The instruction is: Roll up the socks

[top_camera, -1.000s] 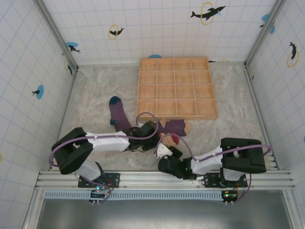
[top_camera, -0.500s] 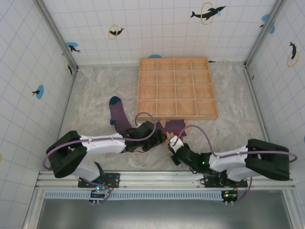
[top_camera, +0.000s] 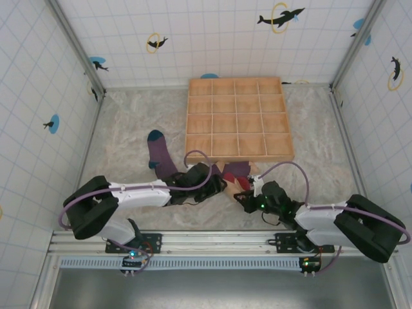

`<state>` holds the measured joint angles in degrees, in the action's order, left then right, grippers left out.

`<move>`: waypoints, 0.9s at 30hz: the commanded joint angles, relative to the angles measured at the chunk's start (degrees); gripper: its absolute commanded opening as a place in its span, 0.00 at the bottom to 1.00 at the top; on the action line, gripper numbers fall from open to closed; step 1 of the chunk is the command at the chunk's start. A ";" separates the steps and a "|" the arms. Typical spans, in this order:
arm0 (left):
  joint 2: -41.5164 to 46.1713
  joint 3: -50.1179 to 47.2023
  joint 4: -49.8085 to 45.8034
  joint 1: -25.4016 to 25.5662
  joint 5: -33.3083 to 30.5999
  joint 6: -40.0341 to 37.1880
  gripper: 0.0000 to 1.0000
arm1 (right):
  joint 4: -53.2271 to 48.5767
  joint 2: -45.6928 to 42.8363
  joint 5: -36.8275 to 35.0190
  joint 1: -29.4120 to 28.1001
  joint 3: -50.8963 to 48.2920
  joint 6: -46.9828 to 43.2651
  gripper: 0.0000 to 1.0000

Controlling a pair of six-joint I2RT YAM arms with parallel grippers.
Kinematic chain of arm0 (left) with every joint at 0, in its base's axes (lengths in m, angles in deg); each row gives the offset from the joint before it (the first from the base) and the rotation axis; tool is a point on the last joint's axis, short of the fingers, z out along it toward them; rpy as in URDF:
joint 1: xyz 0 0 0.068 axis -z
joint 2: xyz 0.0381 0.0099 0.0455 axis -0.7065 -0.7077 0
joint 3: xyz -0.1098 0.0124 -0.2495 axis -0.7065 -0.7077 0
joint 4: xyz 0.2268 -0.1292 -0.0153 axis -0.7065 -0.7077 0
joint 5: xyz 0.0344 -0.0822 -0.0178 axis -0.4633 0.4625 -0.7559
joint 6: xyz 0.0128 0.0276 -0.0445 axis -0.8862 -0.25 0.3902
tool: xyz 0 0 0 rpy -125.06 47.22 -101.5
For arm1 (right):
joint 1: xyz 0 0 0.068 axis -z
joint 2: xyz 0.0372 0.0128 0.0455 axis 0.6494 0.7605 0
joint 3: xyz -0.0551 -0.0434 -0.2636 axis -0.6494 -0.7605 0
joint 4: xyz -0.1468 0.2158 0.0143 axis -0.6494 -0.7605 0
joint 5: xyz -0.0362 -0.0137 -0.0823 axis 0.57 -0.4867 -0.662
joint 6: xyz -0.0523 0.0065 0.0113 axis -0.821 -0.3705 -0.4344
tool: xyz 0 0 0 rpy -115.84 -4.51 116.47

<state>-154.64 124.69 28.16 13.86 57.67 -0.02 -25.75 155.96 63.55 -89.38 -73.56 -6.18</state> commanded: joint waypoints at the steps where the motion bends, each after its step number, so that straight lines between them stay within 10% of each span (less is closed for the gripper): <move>1: -2.59 2.70 1.00 1.00 0.11 -2.41 0.74 | -6.99 2.66 8.30 3.33 -7.21 7.02 0.00; 27: -17.79 9.48 9.36 2.63 1.48 -2.25 0.38 | -17.57 1.46 12.21 15.26 -9.96 19.37 0.00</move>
<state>-170.13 133.17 37.95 15.87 58.80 -2.49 -30.36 155.26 78.41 -74.73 -73.69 11.96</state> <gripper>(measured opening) 0.393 0.123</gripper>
